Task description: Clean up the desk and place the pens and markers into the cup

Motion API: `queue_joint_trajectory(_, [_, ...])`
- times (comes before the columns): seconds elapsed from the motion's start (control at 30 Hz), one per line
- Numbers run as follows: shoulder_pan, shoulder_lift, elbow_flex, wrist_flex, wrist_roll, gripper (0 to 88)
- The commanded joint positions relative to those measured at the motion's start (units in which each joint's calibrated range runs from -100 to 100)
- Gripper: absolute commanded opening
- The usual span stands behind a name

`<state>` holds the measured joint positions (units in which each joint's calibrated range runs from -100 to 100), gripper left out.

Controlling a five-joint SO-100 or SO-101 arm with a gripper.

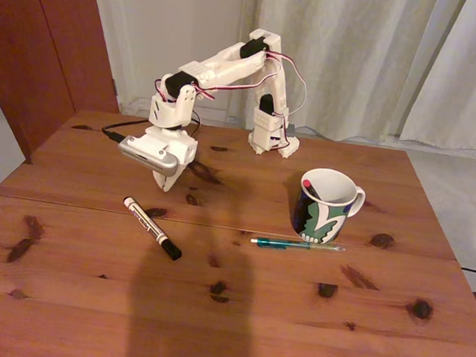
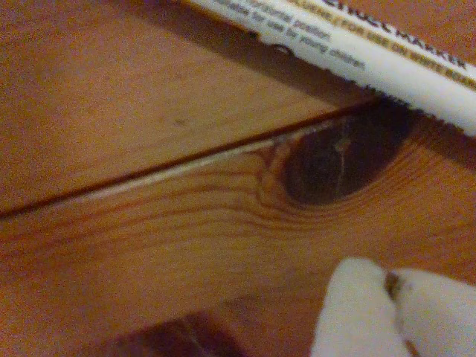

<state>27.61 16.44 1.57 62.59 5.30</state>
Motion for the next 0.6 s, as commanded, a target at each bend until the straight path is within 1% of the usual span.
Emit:
queue_joint_trajectory(0.0, [-0.95, -2.25, -0.4, -0.61, 4.18, 0.8])
queue_joint_trajectory(0.07, [-1.11, -2.17, 0.05, 0.16, 9.94, 0.8])
queue_joint_trajectory(0.17, [-0.95, -1.84, 0.41, 0.16, 21.57, 0.8])
queue_joint_trajectory(0.23, [-0.95, -1.59, 0.59, 0.16, 27.07, 0.8])
queue_joint_trajectory(0.27, [-0.87, -1.5, 0.59, 0.16, 28.49, 1.0])
queue_joint_trajectory(0.33, [-0.87, -1.5, 0.59, 0.16, 29.17, 1.2])
queue_joint_trajectory(0.57, [-0.95, -1.5, -0.31, -0.61, 29.22, 1.2])
